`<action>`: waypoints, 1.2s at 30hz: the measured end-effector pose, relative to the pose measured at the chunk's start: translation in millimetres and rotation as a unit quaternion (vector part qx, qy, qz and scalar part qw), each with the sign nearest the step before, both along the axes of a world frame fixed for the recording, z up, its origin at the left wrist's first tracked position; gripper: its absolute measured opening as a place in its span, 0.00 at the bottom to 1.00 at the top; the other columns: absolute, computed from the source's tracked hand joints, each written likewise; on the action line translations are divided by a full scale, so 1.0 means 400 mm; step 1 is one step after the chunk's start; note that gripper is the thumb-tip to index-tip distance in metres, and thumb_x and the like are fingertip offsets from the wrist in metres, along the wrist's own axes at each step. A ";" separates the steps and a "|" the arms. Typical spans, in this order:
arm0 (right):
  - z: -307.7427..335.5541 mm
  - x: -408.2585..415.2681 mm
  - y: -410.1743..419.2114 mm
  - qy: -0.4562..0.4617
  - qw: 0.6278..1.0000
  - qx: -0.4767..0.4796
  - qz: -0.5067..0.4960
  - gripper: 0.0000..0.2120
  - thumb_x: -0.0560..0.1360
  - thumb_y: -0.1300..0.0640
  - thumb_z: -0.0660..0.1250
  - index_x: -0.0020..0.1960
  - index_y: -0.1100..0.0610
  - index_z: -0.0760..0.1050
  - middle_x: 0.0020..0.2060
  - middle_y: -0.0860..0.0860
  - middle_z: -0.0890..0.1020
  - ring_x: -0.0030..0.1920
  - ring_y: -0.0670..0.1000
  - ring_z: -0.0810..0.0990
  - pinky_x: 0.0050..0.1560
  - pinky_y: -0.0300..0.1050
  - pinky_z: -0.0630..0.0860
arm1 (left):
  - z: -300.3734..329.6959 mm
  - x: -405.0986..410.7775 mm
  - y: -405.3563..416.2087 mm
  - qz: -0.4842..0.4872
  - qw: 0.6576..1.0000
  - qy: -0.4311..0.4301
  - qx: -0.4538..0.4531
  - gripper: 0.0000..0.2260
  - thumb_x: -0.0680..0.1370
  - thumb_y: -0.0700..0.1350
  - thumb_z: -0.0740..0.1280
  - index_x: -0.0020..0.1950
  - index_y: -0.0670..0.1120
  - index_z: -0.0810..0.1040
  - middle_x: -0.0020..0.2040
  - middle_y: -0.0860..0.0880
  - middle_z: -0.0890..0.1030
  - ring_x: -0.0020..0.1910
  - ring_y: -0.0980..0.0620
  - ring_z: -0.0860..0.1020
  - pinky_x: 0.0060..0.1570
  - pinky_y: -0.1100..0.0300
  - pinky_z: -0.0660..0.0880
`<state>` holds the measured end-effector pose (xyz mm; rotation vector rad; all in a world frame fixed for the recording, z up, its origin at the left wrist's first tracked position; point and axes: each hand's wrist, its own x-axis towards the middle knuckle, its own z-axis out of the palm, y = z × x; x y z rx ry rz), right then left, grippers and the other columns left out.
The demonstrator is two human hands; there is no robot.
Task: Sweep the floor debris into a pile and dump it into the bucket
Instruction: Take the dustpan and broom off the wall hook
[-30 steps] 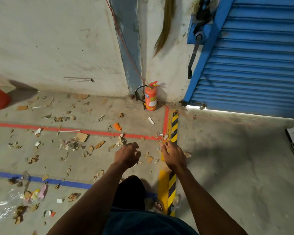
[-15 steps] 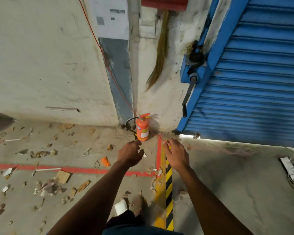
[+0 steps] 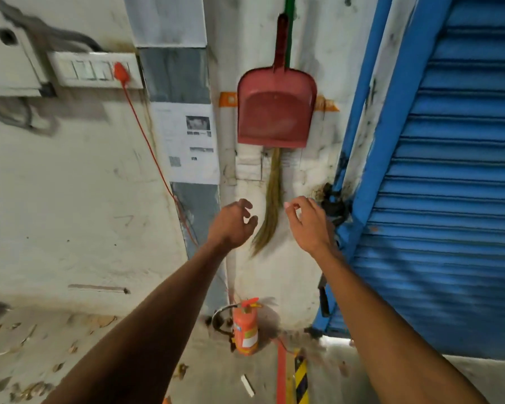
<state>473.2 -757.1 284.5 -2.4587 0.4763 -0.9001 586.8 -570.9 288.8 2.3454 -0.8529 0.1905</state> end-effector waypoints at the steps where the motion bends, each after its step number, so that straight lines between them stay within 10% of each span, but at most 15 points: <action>1: 0.036 0.031 -0.022 -0.010 1.000 -0.015 0.001 0.21 0.82 0.32 0.51 0.52 0.45 0.73 0.51 0.42 0.80 0.45 0.51 0.80 0.45 0.50 0.78 | 0.039 0.027 -0.021 0.004 1.000 -0.015 -0.004 0.16 0.79 0.57 0.67 0.63 0.53 0.77 0.52 0.56 0.84 0.51 0.51 0.82 0.52 0.51 0.81; 25: 0.940 0.544 -0.320 -0.158 0.983 -0.092 0.012 0.15 0.83 0.38 0.58 0.54 0.46 0.77 0.54 0.48 0.82 0.53 0.55 0.81 0.53 0.53 0.78 | 0.880 0.461 -0.396 0.080 0.951 -0.227 -0.195 0.13 0.81 0.56 0.66 0.57 0.49 0.83 0.50 0.52 0.85 0.50 0.49 0.82 0.48 0.56 0.75; 36: 1.074 0.642 -0.296 -0.143 0.989 -0.030 -0.039 0.15 0.79 0.41 0.69 0.47 0.52 0.84 0.43 0.50 0.82 0.46 0.57 0.82 0.45 0.48 0.76 | 1.027 0.531 -0.485 0.022 0.967 -0.119 -0.225 0.10 0.80 0.49 0.71 0.57 0.46 0.86 0.51 0.48 0.85 0.46 0.49 0.83 0.50 0.52 0.83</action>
